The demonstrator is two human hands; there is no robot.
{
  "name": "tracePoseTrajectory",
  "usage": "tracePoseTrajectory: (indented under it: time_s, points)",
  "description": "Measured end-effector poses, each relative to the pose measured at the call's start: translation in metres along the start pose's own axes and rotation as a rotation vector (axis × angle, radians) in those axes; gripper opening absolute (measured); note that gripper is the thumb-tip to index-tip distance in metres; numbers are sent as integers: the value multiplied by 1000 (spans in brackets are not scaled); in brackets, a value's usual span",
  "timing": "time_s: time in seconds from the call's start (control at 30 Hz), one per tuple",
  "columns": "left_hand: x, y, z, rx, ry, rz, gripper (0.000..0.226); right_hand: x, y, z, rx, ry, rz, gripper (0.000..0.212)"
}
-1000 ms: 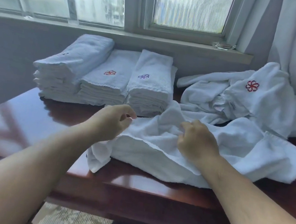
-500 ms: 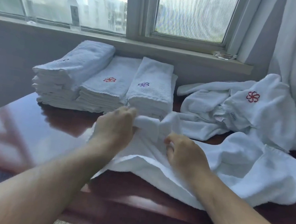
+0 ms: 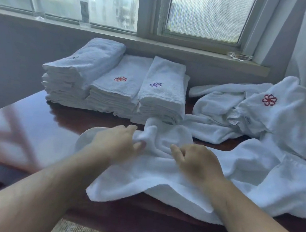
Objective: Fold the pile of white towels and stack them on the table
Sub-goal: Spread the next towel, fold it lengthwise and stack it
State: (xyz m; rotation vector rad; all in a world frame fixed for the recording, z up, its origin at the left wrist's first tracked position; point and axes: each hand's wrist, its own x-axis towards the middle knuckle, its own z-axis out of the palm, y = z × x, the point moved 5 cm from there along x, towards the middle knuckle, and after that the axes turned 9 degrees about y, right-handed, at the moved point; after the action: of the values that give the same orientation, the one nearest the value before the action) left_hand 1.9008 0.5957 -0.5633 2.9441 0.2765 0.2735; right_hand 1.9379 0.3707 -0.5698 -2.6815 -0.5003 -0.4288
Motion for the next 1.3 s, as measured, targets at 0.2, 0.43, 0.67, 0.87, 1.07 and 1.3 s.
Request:
tracePoseTrajectory:
  time_s: [0.2,0.43,0.67,0.87,1.07,1.3]
  points:
    - [-3,6,-12,-148,-190,138,57,3,-6,8,-66,-198,-29,62]
    - [-2,10,-19,-62,331,181,7,2,-17,12,-57,-125,-68,22]
    - [-8,2,0,275,115,-72,55,4,-11,24,-291,-120,12,56]
    - [-5,-17,26,55,-166,-203,104,-3,-8,34,-326,-277,20,83]
    - [14,-38,2,233,-63,-327,61,-3,-16,13,-502,-122,59,84]
    - [18,-21,21,-81,-21,85,47,3,-30,41,-160,-219,-120,63]
